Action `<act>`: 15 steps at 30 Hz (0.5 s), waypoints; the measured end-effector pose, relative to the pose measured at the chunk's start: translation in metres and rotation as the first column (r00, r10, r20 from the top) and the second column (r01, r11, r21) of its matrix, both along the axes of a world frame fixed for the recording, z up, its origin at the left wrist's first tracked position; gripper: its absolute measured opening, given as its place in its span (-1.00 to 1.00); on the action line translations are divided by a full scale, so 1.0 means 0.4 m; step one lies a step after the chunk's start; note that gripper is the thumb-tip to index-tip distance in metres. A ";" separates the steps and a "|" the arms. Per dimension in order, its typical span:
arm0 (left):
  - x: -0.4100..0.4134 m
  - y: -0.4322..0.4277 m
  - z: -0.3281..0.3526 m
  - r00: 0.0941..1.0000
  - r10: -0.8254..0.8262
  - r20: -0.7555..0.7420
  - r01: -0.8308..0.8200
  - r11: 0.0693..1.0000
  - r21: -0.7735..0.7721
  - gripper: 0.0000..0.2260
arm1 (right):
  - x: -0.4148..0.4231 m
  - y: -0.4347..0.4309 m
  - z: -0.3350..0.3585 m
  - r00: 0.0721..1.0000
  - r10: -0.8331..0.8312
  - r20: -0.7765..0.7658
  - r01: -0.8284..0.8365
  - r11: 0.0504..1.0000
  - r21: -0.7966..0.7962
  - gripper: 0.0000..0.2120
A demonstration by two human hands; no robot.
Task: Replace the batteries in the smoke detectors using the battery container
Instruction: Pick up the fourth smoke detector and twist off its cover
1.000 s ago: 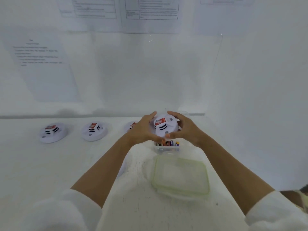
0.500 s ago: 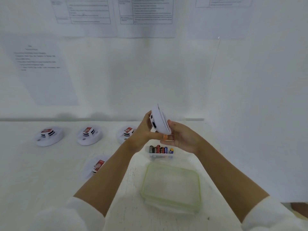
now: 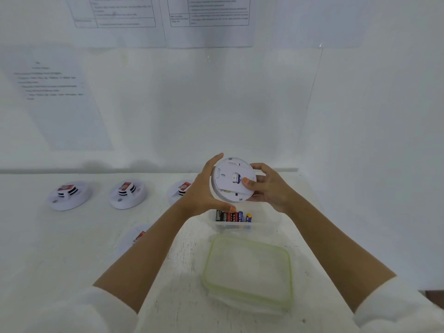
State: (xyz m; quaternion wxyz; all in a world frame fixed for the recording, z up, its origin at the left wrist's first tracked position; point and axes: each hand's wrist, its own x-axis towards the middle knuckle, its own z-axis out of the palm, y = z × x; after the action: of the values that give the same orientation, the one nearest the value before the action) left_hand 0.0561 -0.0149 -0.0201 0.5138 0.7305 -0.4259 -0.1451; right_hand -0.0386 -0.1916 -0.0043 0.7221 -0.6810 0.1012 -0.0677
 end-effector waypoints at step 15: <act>0.016 -0.010 0.000 0.999 -0.029 0.026 0.028 1.000 0.008 -0.04 | 0.012 0.006 -0.003 0.999 0.039 0.013 -0.038 0.996 -0.083 -0.67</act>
State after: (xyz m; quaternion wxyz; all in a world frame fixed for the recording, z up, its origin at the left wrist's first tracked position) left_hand 0.0624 -0.0189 -0.0201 0.5033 0.7281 -0.4424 -0.1444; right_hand -0.0340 -0.1890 -0.0054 0.6952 -0.7116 0.0798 -0.0627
